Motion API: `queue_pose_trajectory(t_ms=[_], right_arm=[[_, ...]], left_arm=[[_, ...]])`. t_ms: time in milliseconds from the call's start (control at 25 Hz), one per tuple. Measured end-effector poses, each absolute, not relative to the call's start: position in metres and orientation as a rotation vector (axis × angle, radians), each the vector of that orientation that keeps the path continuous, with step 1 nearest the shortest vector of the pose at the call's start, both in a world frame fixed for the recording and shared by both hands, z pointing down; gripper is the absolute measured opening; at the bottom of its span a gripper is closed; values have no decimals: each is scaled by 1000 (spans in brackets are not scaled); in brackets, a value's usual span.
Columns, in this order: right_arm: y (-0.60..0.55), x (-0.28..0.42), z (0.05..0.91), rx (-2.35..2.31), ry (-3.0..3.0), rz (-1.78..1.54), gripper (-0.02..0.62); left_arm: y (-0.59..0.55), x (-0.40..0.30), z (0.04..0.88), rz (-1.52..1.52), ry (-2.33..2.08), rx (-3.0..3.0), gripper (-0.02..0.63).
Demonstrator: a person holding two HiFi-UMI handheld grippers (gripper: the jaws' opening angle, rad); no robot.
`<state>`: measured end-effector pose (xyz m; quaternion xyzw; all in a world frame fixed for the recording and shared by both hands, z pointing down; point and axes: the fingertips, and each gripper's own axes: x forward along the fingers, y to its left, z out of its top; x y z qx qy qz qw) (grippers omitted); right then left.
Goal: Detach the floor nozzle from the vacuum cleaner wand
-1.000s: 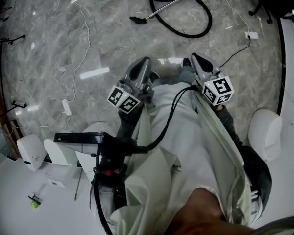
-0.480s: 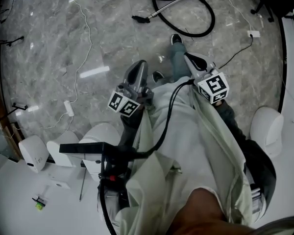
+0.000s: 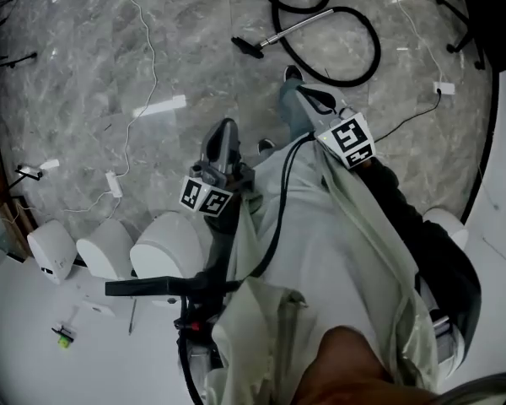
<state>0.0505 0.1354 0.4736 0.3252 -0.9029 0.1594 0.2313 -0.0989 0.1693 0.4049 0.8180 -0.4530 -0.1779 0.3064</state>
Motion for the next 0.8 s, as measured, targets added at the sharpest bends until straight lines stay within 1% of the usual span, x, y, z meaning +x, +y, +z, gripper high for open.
queue_pose_trajectory(t_ms=[160, 280, 360, 600, 800], right_arm=[[86, 50, 490, 530, -2523, 406, 2], [48, 62, 518, 403, -2464, 286, 2], [22, 70, 546, 414, -2404, 291, 2], [-18, 71, 629, 444, -2298, 609, 2], [-18, 104, 673, 633, -2187, 624, 2]], left_arm=[[108, -83, 403, -444, -1250, 2140, -15], [74, -74, 414, -469, -1267, 2095, -15], [58, -73, 429, -472, -1274, 2052, -15], [27, -83, 481, -412, -1242, 1948, -15], [11, -91, 513, -338, -1124, 1951, -15]])
